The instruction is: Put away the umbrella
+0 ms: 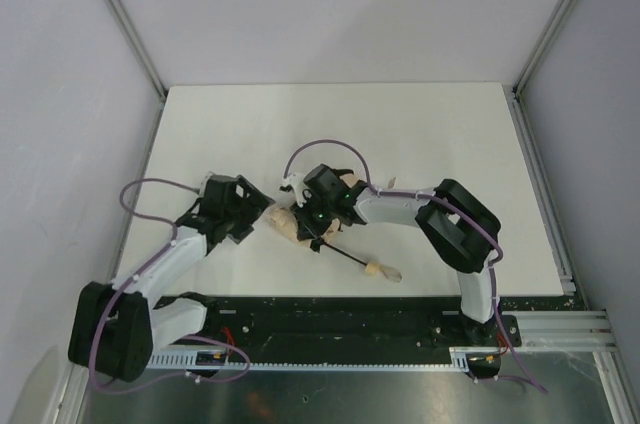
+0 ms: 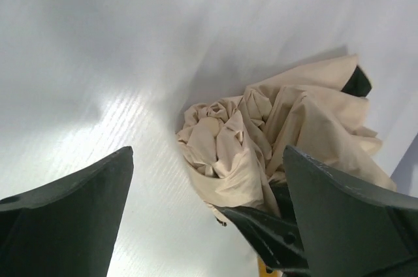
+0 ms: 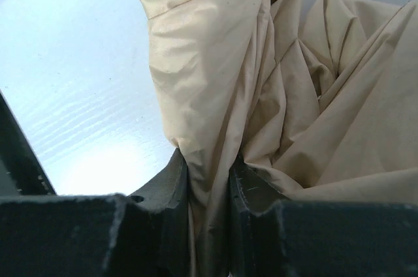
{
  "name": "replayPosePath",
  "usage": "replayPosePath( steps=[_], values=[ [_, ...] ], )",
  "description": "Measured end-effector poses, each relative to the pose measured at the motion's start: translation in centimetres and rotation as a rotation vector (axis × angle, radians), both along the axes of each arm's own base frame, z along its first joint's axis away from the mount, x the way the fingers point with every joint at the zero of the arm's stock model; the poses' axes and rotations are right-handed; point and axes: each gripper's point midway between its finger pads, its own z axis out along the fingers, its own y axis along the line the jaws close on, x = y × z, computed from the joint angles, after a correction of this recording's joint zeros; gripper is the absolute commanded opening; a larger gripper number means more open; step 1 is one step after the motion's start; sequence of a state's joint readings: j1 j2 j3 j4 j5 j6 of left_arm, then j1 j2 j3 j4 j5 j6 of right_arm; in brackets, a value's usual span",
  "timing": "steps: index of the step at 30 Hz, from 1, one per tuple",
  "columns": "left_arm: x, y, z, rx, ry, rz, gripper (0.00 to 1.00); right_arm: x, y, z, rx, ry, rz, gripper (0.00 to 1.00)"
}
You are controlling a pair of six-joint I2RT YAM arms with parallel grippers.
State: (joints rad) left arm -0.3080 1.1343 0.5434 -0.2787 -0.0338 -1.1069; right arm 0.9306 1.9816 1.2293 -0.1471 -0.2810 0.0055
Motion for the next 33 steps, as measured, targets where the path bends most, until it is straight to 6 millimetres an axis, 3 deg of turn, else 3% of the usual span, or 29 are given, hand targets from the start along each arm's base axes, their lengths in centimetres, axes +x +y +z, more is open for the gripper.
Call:
replayPosePath(
  steps=[5,11,18,23,27,33],
  values=[
    [-0.6,1.1,0.9,-0.047,-0.048,-0.003,0.99,0.2,-0.1,-0.1,0.068,0.130,-0.013,0.00],
    [-3.5,-0.9,-0.7,-0.193,-0.034,-0.066,0.99,0.3,-0.2,-0.1,0.130,0.256,-0.029,0.00],
    [-4.7,-3.8,-1.6,-0.331,-0.044,-0.065,0.99,0.4,-0.2,0.2,0.183,0.336,-0.030,0.00],
    [-3.8,-5.3,-1.5,-0.377,-0.058,-0.010,0.96,0.4,-0.2,0.4,0.202,0.353,-0.025,0.00],
    [-2.8,-5.7,-2.0,-0.390,-0.062,0.057,0.81,0.4,-0.2,0.5,0.208,0.355,-0.024,0.00],
    [-0.8,-6.4,-2.9,-0.370,-0.054,0.127,0.67,0.4,-0.2,0.5,0.213,0.351,-0.022,0.00]
  ],
)
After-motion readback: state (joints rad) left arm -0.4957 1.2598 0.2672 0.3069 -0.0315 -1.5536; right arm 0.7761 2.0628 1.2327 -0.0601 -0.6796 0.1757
